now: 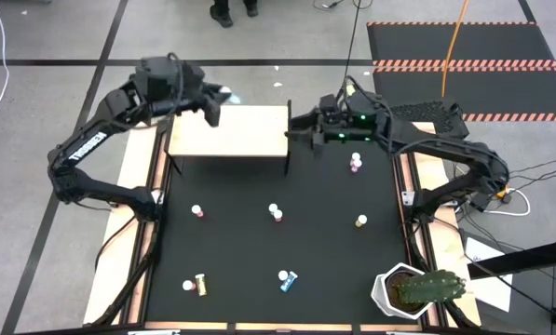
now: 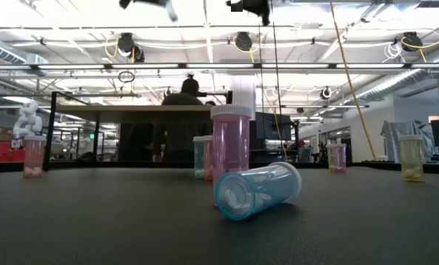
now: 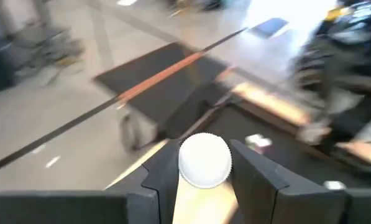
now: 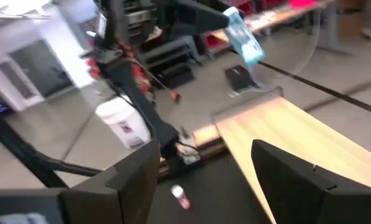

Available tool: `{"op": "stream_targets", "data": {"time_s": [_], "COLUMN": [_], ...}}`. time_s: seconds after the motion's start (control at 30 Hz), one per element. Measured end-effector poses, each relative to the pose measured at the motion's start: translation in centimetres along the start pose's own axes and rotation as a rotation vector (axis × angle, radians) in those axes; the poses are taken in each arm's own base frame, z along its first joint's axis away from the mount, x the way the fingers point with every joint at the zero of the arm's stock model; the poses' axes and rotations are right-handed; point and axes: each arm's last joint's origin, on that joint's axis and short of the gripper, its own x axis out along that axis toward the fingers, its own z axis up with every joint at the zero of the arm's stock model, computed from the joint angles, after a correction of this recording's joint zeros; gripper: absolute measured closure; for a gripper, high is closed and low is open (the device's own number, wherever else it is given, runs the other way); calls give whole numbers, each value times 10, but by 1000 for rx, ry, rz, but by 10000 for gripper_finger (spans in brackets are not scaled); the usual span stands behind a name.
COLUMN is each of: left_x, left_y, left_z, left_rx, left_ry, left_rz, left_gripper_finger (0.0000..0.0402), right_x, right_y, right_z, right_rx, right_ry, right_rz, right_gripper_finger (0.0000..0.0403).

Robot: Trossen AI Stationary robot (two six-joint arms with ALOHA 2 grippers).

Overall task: Pick and place medicine bottles onto shelf by color
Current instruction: Put the top left blue pill bottle on the shelf

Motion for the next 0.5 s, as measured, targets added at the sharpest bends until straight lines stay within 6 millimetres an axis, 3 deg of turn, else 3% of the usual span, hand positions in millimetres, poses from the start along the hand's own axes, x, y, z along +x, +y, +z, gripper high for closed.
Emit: {"op": "stream_targets", "data": {"time_s": [0.23,0.5], "left_x": [19,53], "left_y": [62,110], "left_z": [-21,-77], "left_rx": [-39,-227], "left_ry": [204,263], "left_rz": [396,511], "left_gripper_finger": [271,271], "right_x": [-16,-5], "right_y": [-5,-14], "right_z": [-14,-42], "right_rx": [-14,56], "right_ry": [145,148], "right_rz": [-216,-227], "right_gripper_finger": [159,160]}}
